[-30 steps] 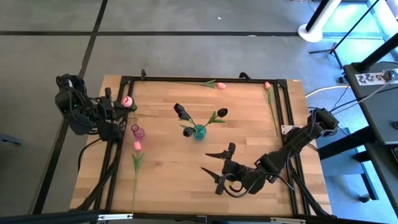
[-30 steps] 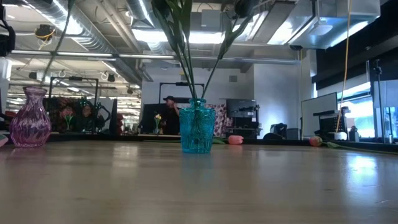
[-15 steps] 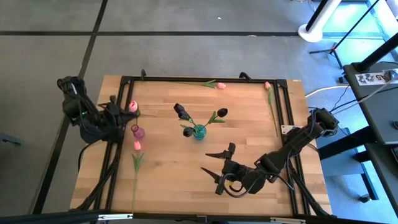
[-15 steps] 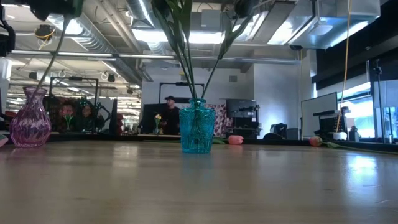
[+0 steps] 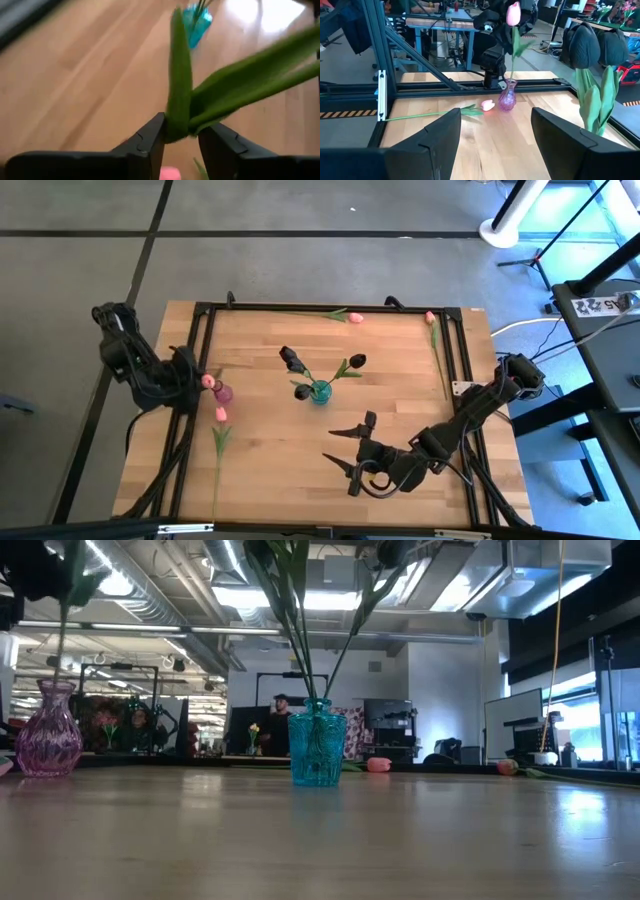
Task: Sort flowers into vase by color
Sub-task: Put the top left pink tulip into the pink vase, then put the bottom pink tulip into the pink vase
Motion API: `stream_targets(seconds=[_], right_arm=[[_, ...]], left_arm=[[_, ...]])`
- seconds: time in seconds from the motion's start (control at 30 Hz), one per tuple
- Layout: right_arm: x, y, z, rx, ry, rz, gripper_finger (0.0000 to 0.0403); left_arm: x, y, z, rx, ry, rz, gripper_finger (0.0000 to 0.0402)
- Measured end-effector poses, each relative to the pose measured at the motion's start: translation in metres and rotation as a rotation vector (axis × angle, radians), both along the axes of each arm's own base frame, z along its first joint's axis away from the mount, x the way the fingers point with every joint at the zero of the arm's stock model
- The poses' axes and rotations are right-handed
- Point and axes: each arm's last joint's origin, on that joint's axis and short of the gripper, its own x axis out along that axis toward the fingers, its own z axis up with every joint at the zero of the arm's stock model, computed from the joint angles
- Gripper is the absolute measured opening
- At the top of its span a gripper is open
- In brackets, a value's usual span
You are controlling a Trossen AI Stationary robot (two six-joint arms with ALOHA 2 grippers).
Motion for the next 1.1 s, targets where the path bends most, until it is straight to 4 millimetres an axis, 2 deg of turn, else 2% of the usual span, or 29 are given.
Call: stream_targets(seconds=[0.37,0.53,0.67,0.87,1.1], right_arm=[[0.000,0.000,0.000,0.000,0.001,0.000,0.0241],[0.000,0.000,0.000,0.000,0.002,0.002,0.0241],[0.000,0.000,0.000,0.000,0.004,0.013,0.0241],[-0.005,0.000,0.002,0.001,0.026,0.048,0.0241],[-0.040,-0.020,0.025,-0.030,0.153,0.074,0.0241]], left_arm=[[-0.012,0.007,0.016,-0.213,0.132,0.040,0.0140],[-0.016,0.003,0.015,-0.411,0.294,0.056,0.0146],[-0.017,-0.003,0.014,-0.556,0.413,0.150,0.0142],[0.004,-0.035,0.005,-0.657,0.571,0.240,0.0138],[0.038,-0.082,-0.010,-0.669,0.647,0.358,0.0144]])
